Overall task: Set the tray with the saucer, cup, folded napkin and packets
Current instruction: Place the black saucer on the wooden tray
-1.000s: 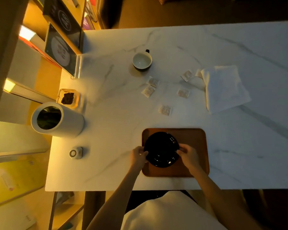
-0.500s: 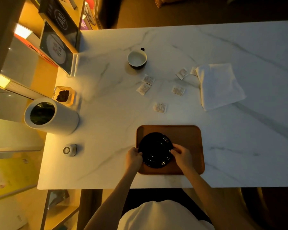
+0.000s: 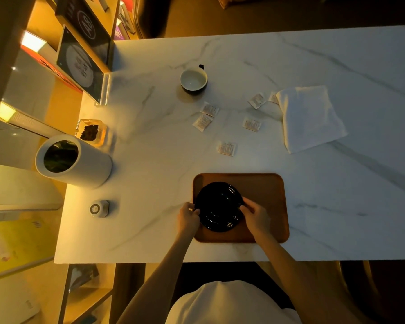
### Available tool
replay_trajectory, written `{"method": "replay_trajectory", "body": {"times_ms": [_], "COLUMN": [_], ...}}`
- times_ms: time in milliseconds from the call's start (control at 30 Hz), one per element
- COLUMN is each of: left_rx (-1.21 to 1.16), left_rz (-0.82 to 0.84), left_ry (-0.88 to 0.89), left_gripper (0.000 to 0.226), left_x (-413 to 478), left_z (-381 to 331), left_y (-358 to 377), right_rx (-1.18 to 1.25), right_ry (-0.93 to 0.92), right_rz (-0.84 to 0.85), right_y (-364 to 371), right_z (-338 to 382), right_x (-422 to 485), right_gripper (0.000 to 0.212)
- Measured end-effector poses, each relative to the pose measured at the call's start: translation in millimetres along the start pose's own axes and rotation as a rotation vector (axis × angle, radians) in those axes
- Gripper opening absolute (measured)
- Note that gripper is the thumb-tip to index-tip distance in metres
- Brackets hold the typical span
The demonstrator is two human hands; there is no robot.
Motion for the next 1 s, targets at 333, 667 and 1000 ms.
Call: {"method": "replay_trajectory", "body": {"times_ms": [333, 667, 1000], "left_rx": [-0.031, -0.007, 0.3], "left_rz": [-0.023, -0.027, -0.008], "left_ry": [-0.007, -0.009, 0.158], "left_gripper": [0.014, 0.013, 0.034], "left_x": [0, 4, 0], "left_z": [2, 5, -21], "left_y": [2, 4, -29], "right_rx": [-0.031, -0.05, -0.111], "right_ry": [-0.02, -0.023, -0.145], "right_rz": [0.008, 0.014, 0.058], "right_y": [-1, -1, -32], "right_z": [-1, -3, 10], "right_x": [1, 2, 4], "right_gripper": [0.036, 0.035, 0.039]}}
Point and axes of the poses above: each hand's wrist, its own x-axis towards the middle knuckle, its own y-axis out of the palm, z = x × y, the point moved 2 cm from there along x, towards the middle knuckle, and after that the axes turned 8 degrees about -z, right-handed, at the moved point
